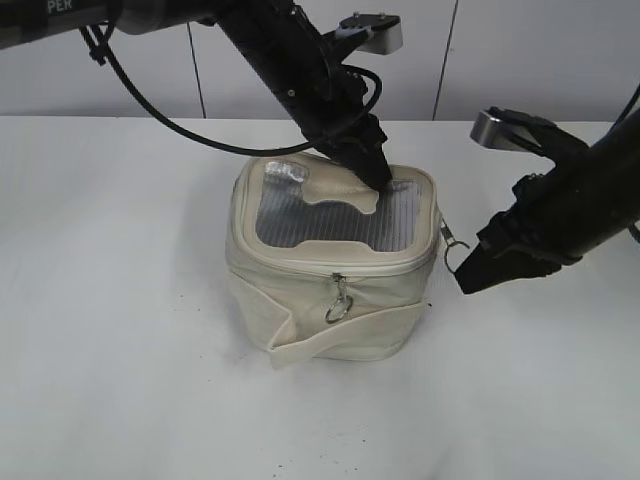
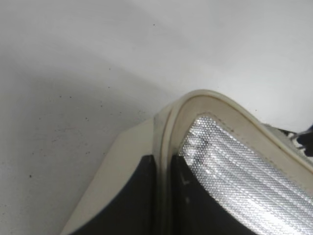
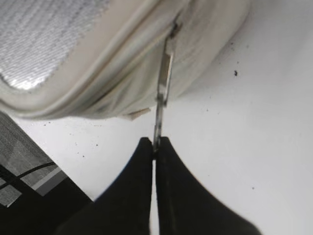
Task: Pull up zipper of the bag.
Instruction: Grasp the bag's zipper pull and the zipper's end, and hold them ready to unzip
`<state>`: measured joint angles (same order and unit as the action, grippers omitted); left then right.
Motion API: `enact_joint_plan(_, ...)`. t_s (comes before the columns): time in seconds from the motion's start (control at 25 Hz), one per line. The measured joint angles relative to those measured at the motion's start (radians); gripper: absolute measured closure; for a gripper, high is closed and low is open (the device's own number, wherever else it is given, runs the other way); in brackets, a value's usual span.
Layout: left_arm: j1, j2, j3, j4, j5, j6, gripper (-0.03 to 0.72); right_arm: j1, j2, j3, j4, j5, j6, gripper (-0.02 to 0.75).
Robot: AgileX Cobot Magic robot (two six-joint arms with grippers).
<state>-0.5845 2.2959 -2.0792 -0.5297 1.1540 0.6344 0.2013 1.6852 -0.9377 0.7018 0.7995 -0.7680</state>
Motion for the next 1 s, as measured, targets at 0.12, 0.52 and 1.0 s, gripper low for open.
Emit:
enact_joint_plan(0.12,0.0,0.0,0.0,0.001,-0.003,-0.013,0.631,0.024,-0.048,0.037,0.0,0.002,0.014,0.733)
enact_joint_plan(0.52,-0.001,-0.001,0.0,0.005,-0.003,-0.033,0.631,0.316,-0.123,0.101,-0.007,-0.037,0.111,0.733)
enact_joint_plan(1.0,0.0,-0.005,0.0,0.013,0.008,-0.041,0.631,0.518,-0.12,0.024,0.069,-0.229,0.132,0.733)
